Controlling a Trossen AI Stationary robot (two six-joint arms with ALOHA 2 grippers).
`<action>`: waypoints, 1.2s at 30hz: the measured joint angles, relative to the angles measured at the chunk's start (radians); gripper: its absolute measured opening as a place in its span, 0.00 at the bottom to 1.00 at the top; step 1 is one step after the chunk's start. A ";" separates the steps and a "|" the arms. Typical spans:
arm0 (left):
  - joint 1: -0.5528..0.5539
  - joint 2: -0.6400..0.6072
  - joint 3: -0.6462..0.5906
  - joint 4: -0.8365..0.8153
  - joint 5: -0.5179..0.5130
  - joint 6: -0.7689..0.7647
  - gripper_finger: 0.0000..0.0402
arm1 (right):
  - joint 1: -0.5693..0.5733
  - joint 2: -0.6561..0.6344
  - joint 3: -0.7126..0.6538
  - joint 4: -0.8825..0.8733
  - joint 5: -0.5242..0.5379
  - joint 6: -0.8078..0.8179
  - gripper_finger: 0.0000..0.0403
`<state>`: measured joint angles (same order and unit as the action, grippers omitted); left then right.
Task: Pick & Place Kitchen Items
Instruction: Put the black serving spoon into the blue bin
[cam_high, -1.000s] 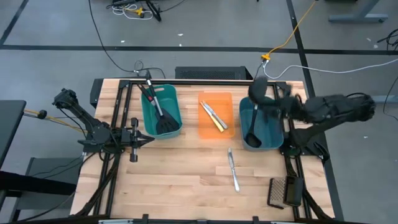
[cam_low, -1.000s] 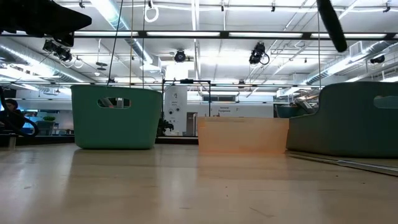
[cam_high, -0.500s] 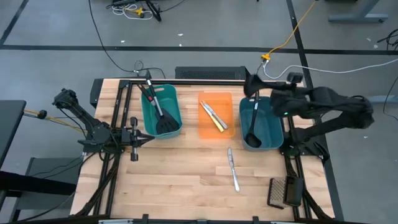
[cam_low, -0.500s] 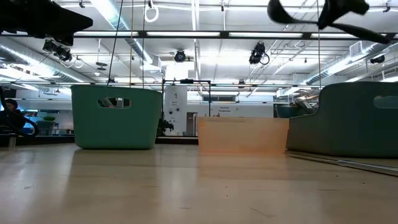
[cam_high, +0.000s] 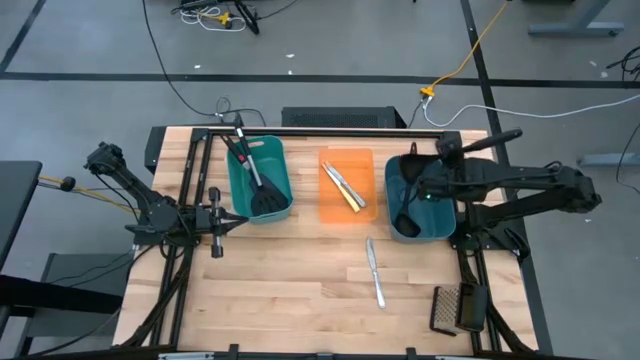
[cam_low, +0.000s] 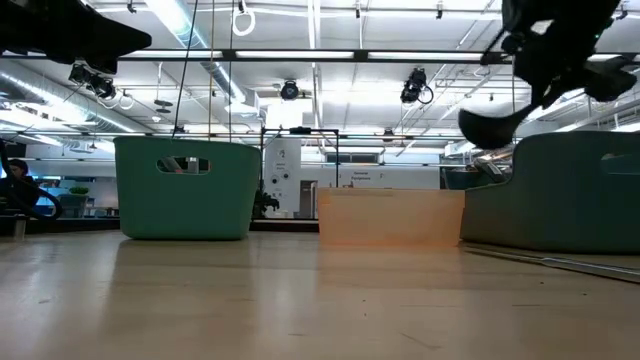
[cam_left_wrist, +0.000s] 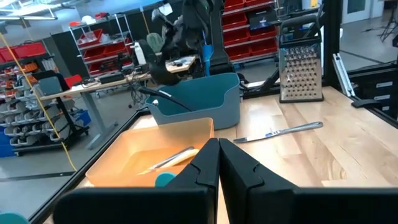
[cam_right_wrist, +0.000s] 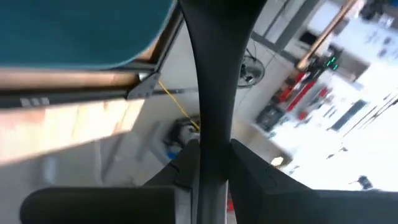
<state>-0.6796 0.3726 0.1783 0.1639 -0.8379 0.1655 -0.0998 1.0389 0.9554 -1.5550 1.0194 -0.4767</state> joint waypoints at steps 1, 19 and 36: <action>0.000 0.000 0.000 -0.001 0.000 0.000 0.03 | 0.001 0.000 -0.021 0.006 0.012 -0.033 0.15; 0.000 0.000 0.000 -0.038 -0.039 0.008 0.03 | 0.044 0.000 -0.144 0.086 -0.139 -0.244 0.15; 0.000 0.000 0.000 -0.047 -0.041 0.012 0.03 | 0.068 0.002 -0.222 0.231 -0.273 -0.491 0.15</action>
<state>-0.6796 0.3725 0.1783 0.1173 -0.8791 0.1779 -0.0319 1.0412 0.7338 -1.3238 0.7469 -0.9681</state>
